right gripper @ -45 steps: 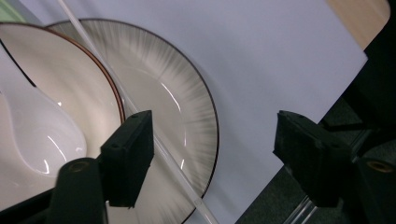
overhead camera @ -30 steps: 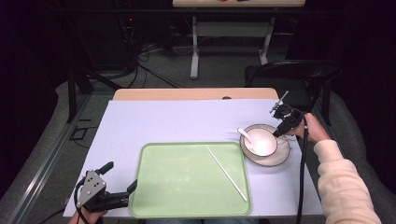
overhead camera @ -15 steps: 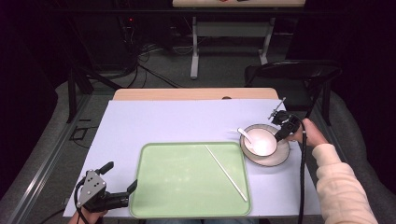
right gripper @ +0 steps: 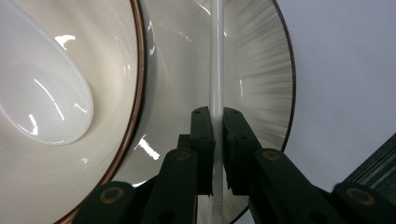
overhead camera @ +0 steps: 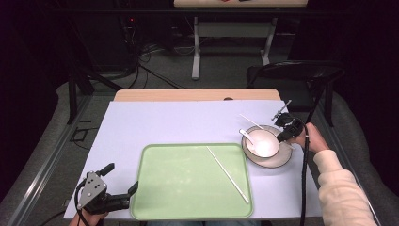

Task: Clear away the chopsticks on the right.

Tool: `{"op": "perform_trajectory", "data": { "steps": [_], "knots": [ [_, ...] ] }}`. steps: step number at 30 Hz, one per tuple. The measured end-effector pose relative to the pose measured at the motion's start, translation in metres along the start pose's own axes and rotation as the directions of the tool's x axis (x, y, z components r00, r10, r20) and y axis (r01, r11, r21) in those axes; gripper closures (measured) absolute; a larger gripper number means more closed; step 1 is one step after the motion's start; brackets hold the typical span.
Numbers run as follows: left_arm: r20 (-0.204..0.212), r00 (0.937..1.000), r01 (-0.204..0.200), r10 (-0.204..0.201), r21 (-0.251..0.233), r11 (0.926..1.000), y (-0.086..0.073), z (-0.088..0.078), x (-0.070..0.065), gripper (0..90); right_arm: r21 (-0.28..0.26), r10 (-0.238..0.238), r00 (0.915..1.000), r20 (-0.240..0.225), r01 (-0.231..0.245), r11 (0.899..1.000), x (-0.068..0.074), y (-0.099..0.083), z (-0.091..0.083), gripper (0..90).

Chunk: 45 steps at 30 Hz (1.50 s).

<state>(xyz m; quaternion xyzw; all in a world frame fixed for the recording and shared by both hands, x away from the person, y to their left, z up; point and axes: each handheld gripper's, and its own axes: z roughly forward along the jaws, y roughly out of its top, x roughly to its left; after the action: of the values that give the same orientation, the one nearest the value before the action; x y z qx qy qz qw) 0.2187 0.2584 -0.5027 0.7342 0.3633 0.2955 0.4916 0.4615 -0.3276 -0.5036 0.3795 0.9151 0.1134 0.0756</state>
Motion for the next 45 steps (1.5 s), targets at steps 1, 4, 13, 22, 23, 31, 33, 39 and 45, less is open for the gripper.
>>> {"op": "perform_trajectory", "data": {
  "steps": [1,4,13,22,23,31,33,39,45],
  "knots": [
    [0.002,1.0,-0.002,0.002,0.001,1.0,0.0,0.0,0.0,1.6,-0.005,0.013,0.9999,0.007,-0.013,1.0,0.001,-0.001,-0.002,83.6],
    [0.002,1.0,-0.002,0.002,0.001,1.0,0.0,0.0,0.0,1.7,-0.026,0.031,0.9989,0.034,-0.03,0.999,0.003,-0.002,-0.01,83.6],
    [0.002,1.0,-0.005,0.005,0.003,1.0,0.001,0.001,0.0,1.6,-0.066,0.085,0.9919,0.094,-0.079,0.995,0.01,-0.003,-0.034,83.7],
    [0.004,1.0,-0.005,0.005,0.004,1.0,0.001,0.001,-0.001,1.7,-0.118,0.147,0.9815,0.123,-0.132,0.984,0.021,-0.001,-0.058,83.8],
    [0.003,1.0,-0.004,0.004,0.002,1.0,0.001,0.001,-0.001,1.7,-0.123,0.154,0.9795,0.129,-0.139,0.983,0.023,0.0,-0.062,83.8],
    [0.002,1.0,-0.002,0.002,0.002,1.0,0.001,0.002,-0.001,1.7,-0.162,0.181,0.9708,0.157,-0.156,0.974,0.039,0.005,-0.086,83.8],
    [0.005,1.0,-0.007,0.007,0.003,1.0,0.001,0.002,-0.001,1.7,-0.176,0.186,0.97,0.157,-0.157,0.972,0.045,0.006,-0.091,83.8],
    [0.005,1.0,-0.005,0.005,0.001,1.0,0.001,0.002,-0.001,1.6,-0.197,0.186,0.9704,0.154,-0.155,0.968,0.066,0.005,-0.103,83.8],
    [0.004,1.0,-0.004,0.004,-0.007,1.0,0.001,0.003,-0.002,1.7,-0.205,0.164,0.9762,0.142,-0.133,0.97,0.089,0.004,-0.108,83.7]
  ]
}}
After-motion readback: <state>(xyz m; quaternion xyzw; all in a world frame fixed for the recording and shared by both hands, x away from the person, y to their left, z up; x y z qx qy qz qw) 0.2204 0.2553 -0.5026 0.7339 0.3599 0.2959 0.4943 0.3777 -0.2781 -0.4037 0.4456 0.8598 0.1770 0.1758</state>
